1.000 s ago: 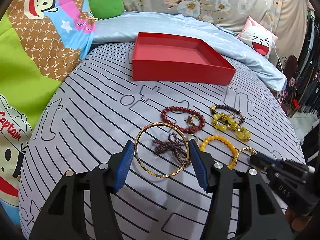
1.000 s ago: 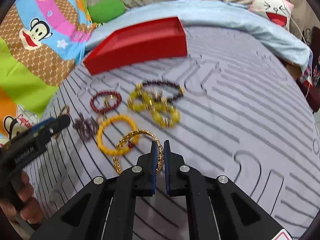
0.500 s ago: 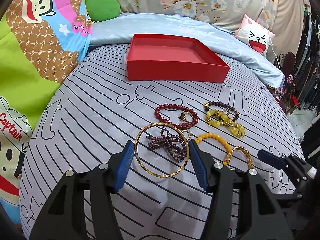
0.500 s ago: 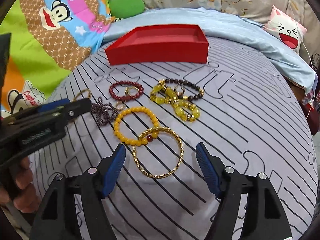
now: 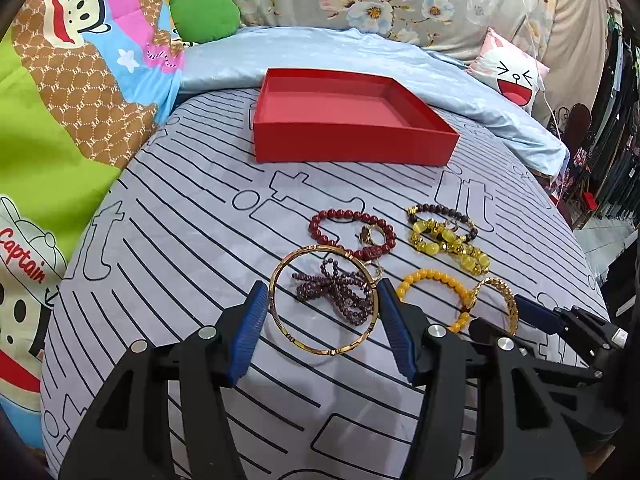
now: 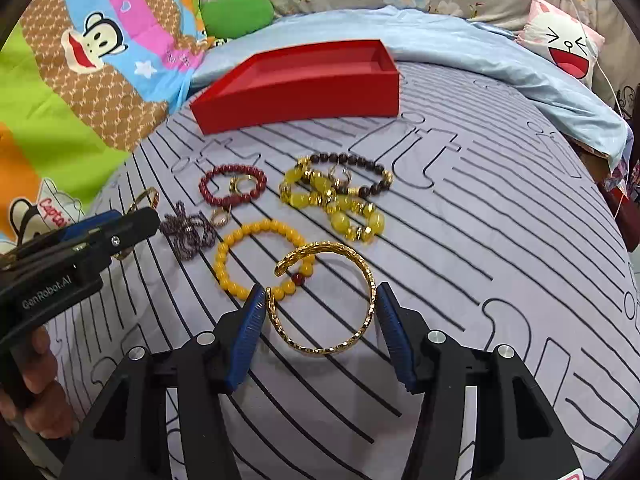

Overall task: Organize jewelry
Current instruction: 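Lift both bangles and carry them over the red tray with both grippers, then lower both bangles into the red tray and open both grippers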

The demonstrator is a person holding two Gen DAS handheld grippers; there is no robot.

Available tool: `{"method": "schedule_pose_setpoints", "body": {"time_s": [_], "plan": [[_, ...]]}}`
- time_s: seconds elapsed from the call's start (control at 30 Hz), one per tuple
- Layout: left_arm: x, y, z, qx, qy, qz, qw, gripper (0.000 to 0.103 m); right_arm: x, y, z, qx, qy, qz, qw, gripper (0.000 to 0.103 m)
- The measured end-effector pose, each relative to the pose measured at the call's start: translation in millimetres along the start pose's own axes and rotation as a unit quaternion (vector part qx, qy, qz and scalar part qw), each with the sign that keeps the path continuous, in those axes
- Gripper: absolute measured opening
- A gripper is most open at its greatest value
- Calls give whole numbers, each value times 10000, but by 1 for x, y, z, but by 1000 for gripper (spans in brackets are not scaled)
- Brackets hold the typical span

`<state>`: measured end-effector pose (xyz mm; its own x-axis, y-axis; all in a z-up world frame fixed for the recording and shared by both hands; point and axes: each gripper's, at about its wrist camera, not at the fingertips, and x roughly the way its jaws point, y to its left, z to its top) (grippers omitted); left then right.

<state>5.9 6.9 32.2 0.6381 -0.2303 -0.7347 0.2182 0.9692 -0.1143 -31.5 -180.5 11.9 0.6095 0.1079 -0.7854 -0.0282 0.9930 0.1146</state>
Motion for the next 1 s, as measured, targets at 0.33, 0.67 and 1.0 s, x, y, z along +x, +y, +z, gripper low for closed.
{"method": "schedule_pose_setpoints", "body": {"time_s": [0.33,0.67,1.0], "plan": [[1,7,71,69,-436,-132,9989,54,-10,3,93,-119,-665,257,9974,54],[73,14,212,436,-672,-132,9967,54,64,-1,249,-326,-758,190,9964,54],[198,20,275,544,64,-255,9982,54,185,-26,320,-73,261,310,9992,54]]}}
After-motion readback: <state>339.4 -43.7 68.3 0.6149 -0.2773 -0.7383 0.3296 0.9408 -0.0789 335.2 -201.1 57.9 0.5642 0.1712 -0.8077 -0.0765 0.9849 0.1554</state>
